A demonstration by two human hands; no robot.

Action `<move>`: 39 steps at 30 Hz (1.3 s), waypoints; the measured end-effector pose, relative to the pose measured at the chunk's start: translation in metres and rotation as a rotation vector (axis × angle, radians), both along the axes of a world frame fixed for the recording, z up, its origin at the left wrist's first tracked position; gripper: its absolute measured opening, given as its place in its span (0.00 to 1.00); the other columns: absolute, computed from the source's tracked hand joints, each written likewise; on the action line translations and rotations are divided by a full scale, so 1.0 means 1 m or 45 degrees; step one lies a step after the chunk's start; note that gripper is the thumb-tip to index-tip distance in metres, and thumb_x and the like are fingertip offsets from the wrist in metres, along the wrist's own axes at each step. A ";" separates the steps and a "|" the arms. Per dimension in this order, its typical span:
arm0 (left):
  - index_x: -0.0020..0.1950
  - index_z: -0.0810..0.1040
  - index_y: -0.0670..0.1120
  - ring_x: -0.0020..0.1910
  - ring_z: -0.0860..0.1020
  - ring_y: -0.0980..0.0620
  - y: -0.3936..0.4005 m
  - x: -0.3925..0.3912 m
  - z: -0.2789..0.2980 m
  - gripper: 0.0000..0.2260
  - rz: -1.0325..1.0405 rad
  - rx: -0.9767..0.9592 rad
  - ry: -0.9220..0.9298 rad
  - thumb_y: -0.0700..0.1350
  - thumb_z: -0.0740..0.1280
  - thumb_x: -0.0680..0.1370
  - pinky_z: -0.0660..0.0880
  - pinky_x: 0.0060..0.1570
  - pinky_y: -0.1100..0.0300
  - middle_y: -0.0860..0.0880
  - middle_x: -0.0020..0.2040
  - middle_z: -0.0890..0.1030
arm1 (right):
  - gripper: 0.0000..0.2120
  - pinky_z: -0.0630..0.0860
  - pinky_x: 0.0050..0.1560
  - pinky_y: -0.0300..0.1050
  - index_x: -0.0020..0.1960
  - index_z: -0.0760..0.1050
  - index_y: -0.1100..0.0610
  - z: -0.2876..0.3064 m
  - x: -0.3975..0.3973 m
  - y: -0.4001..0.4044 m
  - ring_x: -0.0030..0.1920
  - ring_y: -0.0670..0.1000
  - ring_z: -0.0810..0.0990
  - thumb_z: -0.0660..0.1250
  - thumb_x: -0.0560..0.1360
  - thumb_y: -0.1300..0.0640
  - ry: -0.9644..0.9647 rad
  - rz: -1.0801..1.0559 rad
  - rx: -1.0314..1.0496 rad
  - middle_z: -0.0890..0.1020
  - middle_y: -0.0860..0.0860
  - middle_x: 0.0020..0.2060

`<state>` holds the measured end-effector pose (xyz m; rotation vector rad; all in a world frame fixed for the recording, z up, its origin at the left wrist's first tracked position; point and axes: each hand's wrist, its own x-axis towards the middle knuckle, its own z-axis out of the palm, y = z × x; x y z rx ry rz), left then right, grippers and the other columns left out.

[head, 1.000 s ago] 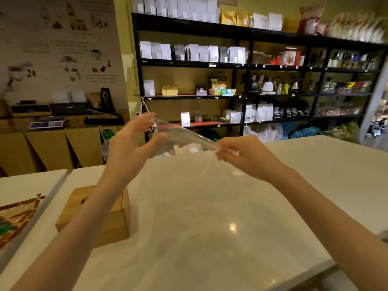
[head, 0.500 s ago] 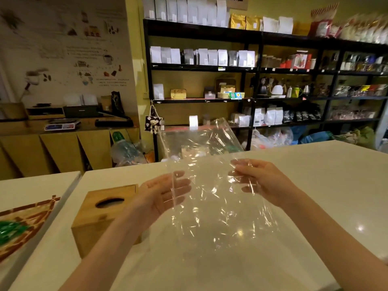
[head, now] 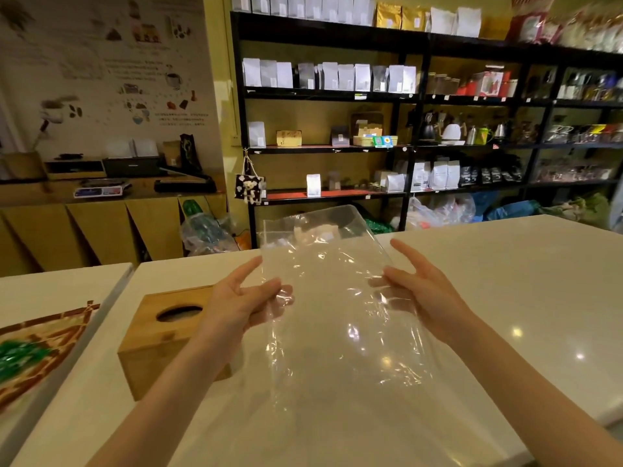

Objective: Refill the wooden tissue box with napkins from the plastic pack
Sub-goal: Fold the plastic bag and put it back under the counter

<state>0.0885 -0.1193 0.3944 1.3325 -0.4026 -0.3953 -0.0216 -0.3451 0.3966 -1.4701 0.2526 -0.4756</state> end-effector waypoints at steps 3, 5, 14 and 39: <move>0.72 0.60 0.54 0.37 0.85 0.49 0.000 0.000 -0.002 0.39 0.050 -0.004 -0.062 0.44 0.70 0.63 0.82 0.38 0.58 0.43 0.40 0.86 | 0.15 0.79 0.31 0.39 0.60 0.75 0.48 -0.003 -0.001 -0.001 0.32 0.48 0.83 0.62 0.77 0.62 -0.031 0.048 -0.058 0.86 0.53 0.36; 0.71 0.61 0.58 0.38 0.85 0.50 0.002 0.000 -0.005 0.36 0.078 0.036 -0.131 0.45 0.69 0.65 0.81 0.40 0.56 0.45 0.40 0.86 | 0.12 0.80 0.33 0.39 0.58 0.78 0.53 -0.003 -0.001 -0.002 0.35 0.47 0.84 0.62 0.77 0.62 -0.014 0.081 -0.115 0.86 0.52 0.37; 0.61 0.77 0.47 0.41 0.82 0.61 0.010 0.010 -0.005 0.20 0.085 0.570 -0.487 0.44 0.72 0.69 0.74 0.40 0.73 0.57 0.42 0.84 | 0.20 0.80 0.47 0.40 0.58 0.77 0.51 -0.001 -0.003 -0.010 0.47 0.49 0.84 0.70 0.70 0.67 0.109 0.172 -0.514 0.86 0.49 0.48; 0.39 0.84 0.46 0.33 0.80 0.59 0.116 -0.149 -0.067 0.02 -0.818 0.407 0.007 0.42 0.74 0.68 0.73 0.38 0.70 0.52 0.34 0.84 | 0.06 0.77 0.24 0.39 0.43 0.82 0.56 -0.037 -0.047 0.067 0.26 0.49 0.81 0.65 0.73 0.58 0.382 0.990 -0.133 0.86 0.57 0.38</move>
